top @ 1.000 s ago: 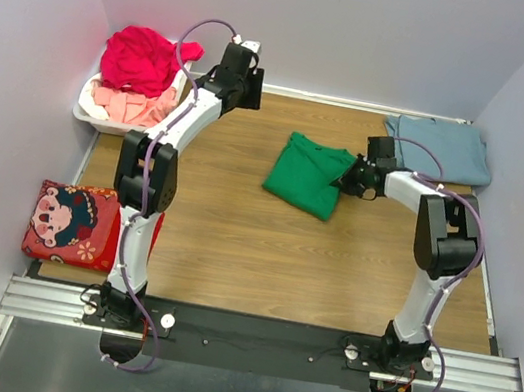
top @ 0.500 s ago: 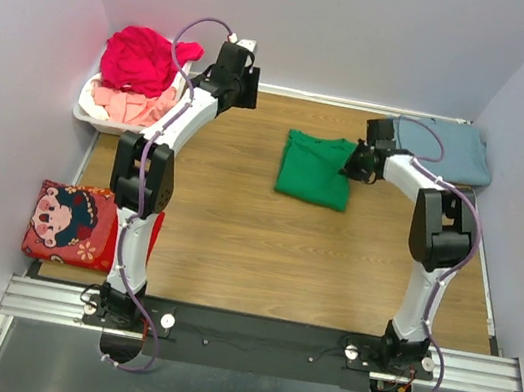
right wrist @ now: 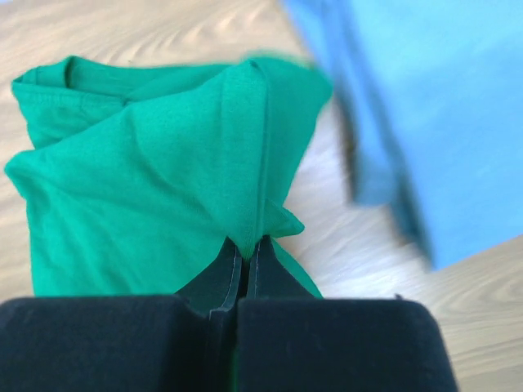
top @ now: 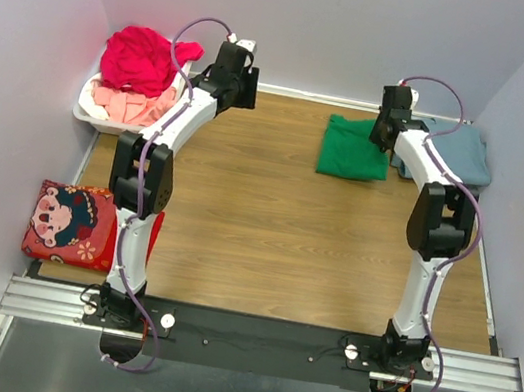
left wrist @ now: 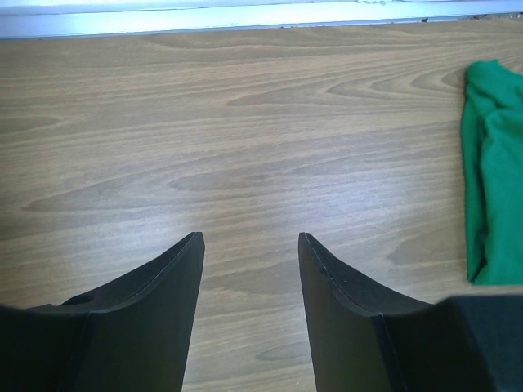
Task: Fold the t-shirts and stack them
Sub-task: Neatly place the folded tshirt to the corner
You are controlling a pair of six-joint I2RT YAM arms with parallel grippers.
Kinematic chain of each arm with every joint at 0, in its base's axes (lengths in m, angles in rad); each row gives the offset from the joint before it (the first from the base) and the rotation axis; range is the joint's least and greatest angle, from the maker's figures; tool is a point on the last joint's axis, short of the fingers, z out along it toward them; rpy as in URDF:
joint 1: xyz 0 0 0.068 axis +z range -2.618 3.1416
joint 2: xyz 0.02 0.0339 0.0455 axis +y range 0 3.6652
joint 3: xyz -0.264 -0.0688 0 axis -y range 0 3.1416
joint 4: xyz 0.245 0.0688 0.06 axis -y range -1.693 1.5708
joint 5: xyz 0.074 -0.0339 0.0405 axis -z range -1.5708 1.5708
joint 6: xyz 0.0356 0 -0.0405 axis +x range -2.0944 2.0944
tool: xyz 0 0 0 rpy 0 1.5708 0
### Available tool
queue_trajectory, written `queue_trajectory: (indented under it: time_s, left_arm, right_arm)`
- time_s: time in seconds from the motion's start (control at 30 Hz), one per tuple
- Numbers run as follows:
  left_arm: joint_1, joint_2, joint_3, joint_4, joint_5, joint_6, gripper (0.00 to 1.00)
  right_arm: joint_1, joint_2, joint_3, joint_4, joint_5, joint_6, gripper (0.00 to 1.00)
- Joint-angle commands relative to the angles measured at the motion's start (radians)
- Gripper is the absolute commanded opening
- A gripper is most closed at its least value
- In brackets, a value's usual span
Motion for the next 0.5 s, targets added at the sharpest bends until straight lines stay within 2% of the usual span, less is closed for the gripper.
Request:
queue_trajectory:
  time_s: [0.0,0.47]
  left_arm:
    - [0.007,-0.061,-0.013,-0.006,0.034,0.015,0.59]
    - [0.007,-0.059,-0.042,0.014,0.079,0.015,0.57]
  right_arm:
    - [-0.029,0.058,0.132,-0.025,0.181,-0.139,0.01]
    - [-0.171,0.204,0.457,-0.059,0.142,-0.191,0.01]
